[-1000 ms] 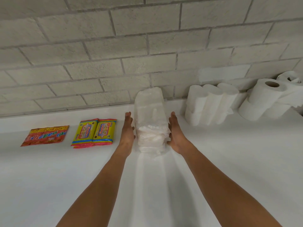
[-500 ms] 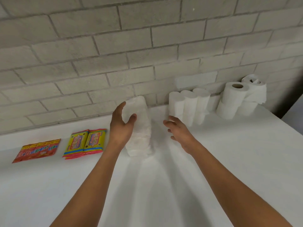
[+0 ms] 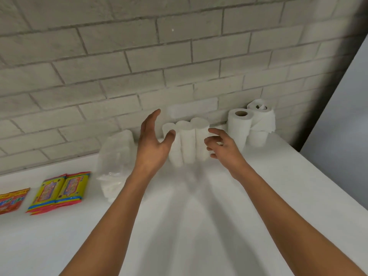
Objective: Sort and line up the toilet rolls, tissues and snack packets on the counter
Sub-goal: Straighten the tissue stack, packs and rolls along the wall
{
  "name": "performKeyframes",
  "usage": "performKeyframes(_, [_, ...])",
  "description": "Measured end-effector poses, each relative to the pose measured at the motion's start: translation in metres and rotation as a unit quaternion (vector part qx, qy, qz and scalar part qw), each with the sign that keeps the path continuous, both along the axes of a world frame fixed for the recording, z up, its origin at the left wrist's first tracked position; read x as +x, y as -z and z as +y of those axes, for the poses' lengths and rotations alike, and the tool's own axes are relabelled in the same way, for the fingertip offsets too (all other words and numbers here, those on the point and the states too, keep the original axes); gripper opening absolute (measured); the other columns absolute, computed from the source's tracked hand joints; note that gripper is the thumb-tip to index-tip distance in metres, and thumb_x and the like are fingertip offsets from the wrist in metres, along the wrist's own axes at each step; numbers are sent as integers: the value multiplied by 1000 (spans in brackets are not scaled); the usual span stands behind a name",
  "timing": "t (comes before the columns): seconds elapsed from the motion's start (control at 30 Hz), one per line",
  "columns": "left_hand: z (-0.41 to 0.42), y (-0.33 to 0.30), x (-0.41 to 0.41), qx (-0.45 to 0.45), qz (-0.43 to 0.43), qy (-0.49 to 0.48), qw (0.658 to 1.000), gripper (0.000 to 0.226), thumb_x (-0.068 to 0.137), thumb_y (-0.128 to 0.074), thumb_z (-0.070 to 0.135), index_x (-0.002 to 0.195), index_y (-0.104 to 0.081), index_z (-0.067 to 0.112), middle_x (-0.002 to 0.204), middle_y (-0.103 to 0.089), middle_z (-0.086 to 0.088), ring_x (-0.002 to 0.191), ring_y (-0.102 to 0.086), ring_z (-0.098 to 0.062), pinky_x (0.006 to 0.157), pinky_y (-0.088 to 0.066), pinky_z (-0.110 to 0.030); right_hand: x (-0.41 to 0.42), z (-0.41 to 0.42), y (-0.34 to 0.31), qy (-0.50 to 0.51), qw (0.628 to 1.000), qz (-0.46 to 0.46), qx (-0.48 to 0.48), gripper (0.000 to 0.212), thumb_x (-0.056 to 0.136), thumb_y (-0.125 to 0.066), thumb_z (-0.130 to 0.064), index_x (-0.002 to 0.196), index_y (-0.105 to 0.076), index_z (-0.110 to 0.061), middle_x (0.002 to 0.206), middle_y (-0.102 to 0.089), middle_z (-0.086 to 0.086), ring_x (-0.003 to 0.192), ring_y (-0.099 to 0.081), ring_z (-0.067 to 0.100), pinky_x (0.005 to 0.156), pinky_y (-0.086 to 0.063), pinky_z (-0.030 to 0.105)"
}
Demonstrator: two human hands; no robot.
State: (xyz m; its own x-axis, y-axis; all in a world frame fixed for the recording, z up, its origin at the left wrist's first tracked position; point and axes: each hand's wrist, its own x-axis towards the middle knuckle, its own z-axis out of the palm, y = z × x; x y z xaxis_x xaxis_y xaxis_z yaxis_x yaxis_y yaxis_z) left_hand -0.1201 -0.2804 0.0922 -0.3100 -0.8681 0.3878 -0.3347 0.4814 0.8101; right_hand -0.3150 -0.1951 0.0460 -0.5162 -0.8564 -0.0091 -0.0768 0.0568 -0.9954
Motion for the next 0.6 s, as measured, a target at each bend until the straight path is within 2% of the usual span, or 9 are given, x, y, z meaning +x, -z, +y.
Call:
performKeyframes(0.17, [15, 4, -71, 17, 5, 11, 1000, 71, 91, -66, 33, 149, -28, 45, 155, -31, 15, 138, -38, -7, 113, -38, -33, -78, 10, -3, 19, 1000, 1, -9, 38, 91, -65, -27, 128, -56, -33, 114, -65, 2, 105, -66, 24, 92, -57, 43])
performKeyframes(0.4, [22, 20, -162, 70, -5, 27, 997, 83, 89, -69, 37, 153, -17, 46, 159, -25, 16, 141, -36, -15, 114, -39, -46, -179, 16, 1, 85, 996, -12, -31, 39, 91, -65, -21, 126, -55, -35, 113, -64, -1, 97, -66, 20, 82, -57, 37])
performKeyframes(0.5, [19, 29, -194, 90, -20, 26, 995, 87, 88, -70, 35, 152, -13, 49, 159, -25, 14, 141, -36, -16, 112, -40, -44, -216, 14, 8, 126, 992, -7, -28, 42, 89, -67, -21, 125, -52, -36, 113, -63, -2, 99, -67, 21, 84, -59, 40])
performKeyframes(0.6, [12, 43, -225, 104, -34, 28, 994, 92, 87, -72, 34, 154, -11, 46, 160, -24, 11, 143, -34, -16, 108, -37, -33, -249, 9, 18, 157, 987, 3, -21, 43, 89, -67, -19, 126, -51, -34, 109, -61, -5, 96, -65, 18, 85, -58, 40])
